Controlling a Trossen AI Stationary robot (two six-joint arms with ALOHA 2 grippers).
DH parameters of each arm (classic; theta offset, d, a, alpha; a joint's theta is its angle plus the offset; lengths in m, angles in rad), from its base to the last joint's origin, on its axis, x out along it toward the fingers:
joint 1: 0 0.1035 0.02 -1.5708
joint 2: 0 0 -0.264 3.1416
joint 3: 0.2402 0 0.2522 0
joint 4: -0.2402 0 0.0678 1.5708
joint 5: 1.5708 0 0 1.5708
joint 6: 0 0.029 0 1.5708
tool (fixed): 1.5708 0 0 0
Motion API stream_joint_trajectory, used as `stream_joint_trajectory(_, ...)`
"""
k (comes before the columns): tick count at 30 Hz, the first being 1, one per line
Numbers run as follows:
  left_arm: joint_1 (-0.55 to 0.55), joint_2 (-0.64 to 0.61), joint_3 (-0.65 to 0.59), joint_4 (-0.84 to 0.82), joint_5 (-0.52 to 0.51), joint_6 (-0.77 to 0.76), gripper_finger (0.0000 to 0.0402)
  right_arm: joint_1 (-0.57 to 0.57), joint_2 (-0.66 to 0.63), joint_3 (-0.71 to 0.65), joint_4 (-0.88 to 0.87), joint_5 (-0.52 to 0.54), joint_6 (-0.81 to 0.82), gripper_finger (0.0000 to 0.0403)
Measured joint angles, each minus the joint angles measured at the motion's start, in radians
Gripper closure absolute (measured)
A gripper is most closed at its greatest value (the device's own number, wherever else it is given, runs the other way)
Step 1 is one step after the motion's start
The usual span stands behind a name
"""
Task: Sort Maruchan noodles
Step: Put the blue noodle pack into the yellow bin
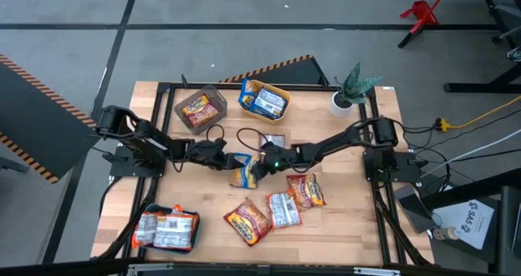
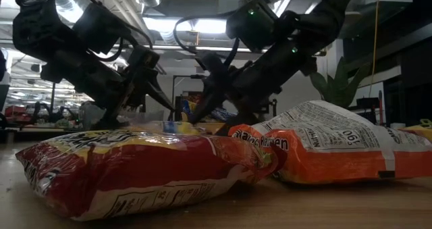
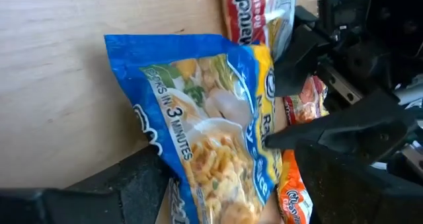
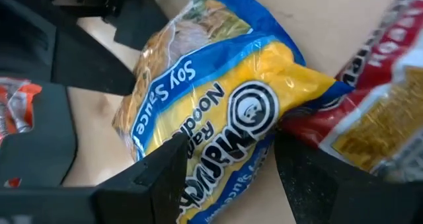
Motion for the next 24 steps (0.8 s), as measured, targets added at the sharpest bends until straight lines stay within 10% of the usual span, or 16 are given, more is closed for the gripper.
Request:
stream_joint_trajectory(10, -0.012, 0.001, 0.0, -0.004, -0.017, -0.02, 0.0114, 0.0, 0.005, -0.002, 0.02, -0.017, -0.028, 0.0191)
stream_joint_trajectory(24, -0.012, 0.001, -0.001, -0.005, -0.012, -0.028, 0.0287, 0.0, 0.002, -0.003, 0.019, -0.078, -0.076, 0.0191)
